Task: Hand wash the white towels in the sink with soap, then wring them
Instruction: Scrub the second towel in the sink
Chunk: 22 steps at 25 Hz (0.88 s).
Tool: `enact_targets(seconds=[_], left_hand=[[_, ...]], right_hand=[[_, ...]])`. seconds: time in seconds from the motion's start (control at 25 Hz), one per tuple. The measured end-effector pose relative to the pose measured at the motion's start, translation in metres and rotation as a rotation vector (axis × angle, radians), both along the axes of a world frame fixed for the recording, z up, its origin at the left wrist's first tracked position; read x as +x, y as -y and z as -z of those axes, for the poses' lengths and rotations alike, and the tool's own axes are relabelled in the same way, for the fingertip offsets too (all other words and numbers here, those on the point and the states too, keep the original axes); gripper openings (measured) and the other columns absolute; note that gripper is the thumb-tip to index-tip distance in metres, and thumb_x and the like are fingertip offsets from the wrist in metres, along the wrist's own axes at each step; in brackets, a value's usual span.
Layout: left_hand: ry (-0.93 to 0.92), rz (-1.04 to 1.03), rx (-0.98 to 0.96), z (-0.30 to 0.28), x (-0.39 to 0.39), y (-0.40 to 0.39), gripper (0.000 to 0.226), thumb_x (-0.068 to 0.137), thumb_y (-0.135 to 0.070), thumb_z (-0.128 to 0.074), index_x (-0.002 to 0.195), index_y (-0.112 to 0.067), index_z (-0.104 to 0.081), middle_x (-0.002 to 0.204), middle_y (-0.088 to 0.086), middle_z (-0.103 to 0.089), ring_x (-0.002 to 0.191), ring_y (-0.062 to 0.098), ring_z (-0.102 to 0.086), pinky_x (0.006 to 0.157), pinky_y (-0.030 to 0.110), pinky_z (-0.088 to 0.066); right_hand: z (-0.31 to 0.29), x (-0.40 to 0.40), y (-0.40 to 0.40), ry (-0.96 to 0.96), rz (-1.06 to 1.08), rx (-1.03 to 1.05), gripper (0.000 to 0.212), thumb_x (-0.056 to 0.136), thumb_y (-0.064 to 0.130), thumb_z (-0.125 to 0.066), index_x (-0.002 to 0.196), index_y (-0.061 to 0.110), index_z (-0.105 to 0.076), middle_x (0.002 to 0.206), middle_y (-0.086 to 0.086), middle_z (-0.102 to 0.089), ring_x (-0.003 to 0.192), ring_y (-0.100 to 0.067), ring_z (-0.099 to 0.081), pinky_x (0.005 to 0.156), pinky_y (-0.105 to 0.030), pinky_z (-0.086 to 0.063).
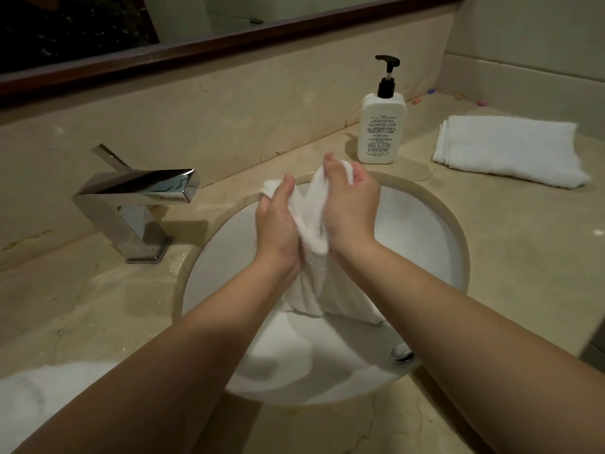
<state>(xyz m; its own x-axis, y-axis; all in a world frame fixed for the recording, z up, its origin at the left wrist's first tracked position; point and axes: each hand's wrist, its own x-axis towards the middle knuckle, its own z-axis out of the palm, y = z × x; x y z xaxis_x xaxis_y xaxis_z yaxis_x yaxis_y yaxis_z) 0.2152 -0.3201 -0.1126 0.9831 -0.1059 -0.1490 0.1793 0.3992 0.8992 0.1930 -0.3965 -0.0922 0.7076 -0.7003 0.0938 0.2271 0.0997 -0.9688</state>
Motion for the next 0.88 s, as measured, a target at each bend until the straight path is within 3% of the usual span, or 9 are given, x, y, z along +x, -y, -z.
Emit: enact_targets(seconds=[0.08,0.2,0.28,0.36,0.44,0.56,0.64,0.72,0.88], left_hand=[[-0.044,0.028,0.047,0.005,-0.004,0.006,0.052,0.089,-0.048,-0.067,0.112,-0.001,-0.065,0.104,0.013,-0.074,0.099,0.027,-0.073,0.090,0.041,-0.057],[0.057,-0.186,0.272,0.006,-0.005,0.007,0.042,0.099,-0.051,-0.057,0.081,-0.013,-0.057,0.075,-0.003,-0.063,0.074,0.014,-0.062,0.075,0.029,-0.050],[0.144,-0.251,0.368,0.007,0.000,0.002,0.047,0.100,-0.053,-0.053,0.077,-0.012,-0.048,0.069,-0.002,-0.051,0.066,0.012,-0.051,0.069,0.028,-0.045],[0.143,-0.213,0.346,0.009,0.005,0.000,0.053,0.098,-0.060,-0.053,0.086,-0.008,-0.052,0.079,0.002,-0.057,0.075,0.016,-0.057,0.079,0.032,-0.049],[0.056,-0.163,0.332,0.014,0.011,0.001,0.072,0.092,-0.070,-0.051,0.115,-0.002,-0.062,0.113,0.006,-0.071,0.105,0.021,-0.067,0.102,0.038,-0.051],[-0.122,-0.057,0.188,0.019,0.014,0.000,0.094,0.078,-0.082,-0.054,0.141,-0.013,-0.054,0.133,0.006,-0.066,0.120,0.025,-0.065,0.107,0.044,-0.049],[-0.180,0.049,0.124,0.025,0.014,0.003,0.085,0.069,-0.085,-0.056,0.118,-0.016,-0.066,0.121,0.003,-0.071,0.109,0.024,-0.069,0.101,0.045,-0.052],[-0.177,0.010,0.191,0.026,0.011,0.008,0.058,0.084,-0.076,-0.055,0.084,-0.018,-0.064,0.097,0.005,-0.070,0.091,0.022,-0.068,0.091,0.045,-0.055],[-0.241,-0.064,0.092,0.035,0.020,-0.001,0.052,0.097,-0.060,-0.055,0.068,-0.017,-0.061,0.060,0.000,-0.065,0.064,0.019,-0.065,0.058,0.028,-0.051]], right_hand=[[0.009,0.004,-0.002,-0.071,0.109,0.115,0.036,0.099,0.032,-0.060,0.069,0.015,-0.051,0.064,0.005,-0.051,0.059,-0.008,-0.048,0.064,-0.025,-0.042],[0.018,0.003,-0.003,-0.044,0.160,0.126,0.036,0.103,0.036,-0.053,0.073,0.016,-0.055,0.069,0.006,-0.055,0.064,-0.006,-0.052,0.067,-0.022,-0.044],[0.012,0.002,0.003,0.002,0.138,0.095,0.031,0.103,0.035,-0.053,0.080,0.015,-0.060,0.074,0.009,-0.057,0.066,0.003,-0.054,0.068,-0.011,-0.043],[0.007,0.001,0.009,0.033,0.046,0.066,0.030,0.102,0.035,-0.055,0.081,0.014,-0.060,0.078,0.004,-0.063,0.070,0.002,-0.060,0.071,-0.013,-0.048],[0.009,-0.002,0.005,0.044,-0.046,-0.036,0.039,0.101,0.035,-0.057,0.080,0.003,-0.054,0.075,-0.016,-0.057,0.067,-0.023,-0.055,0.068,-0.032,-0.048],[0.019,-0.003,-0.007,0.011,-0.092,-0.210,0.042,0.101,0.035,-0.057,0.075,0.003,-0.050,0.065,-0.015,-0.047,0.061,-0.024,-0.041,0.060,-0.035,-0.036],[0.022,0.004,-0.004,-0.121,-0.087,-0.239,0.047,0.102,0.041,-0.052,0.066,0.013,-0.044,0.058,0.000,-0.044,0.057,-0.018,-0.040,0.060,-0.036,-0.035],[0.024,0.004,-0.006,-0.255,-0.062,-0.188,0.051,0.104,0.047,-0.045,0.063,0.016,-0.040,0.057,0.003,-0.044,0.057,-0.017,-0.043,0.062,-0.035,-0.036],[0.032,-0.004,-0.031,-0.302,-0.191,-0.319,0.059,0.097,0.060,-0.049,0.057,0.016,-0.048,0.059,-0.001,-0.057,0.063,-0.022,-0.057,0.060,-0.037,-0.041]])
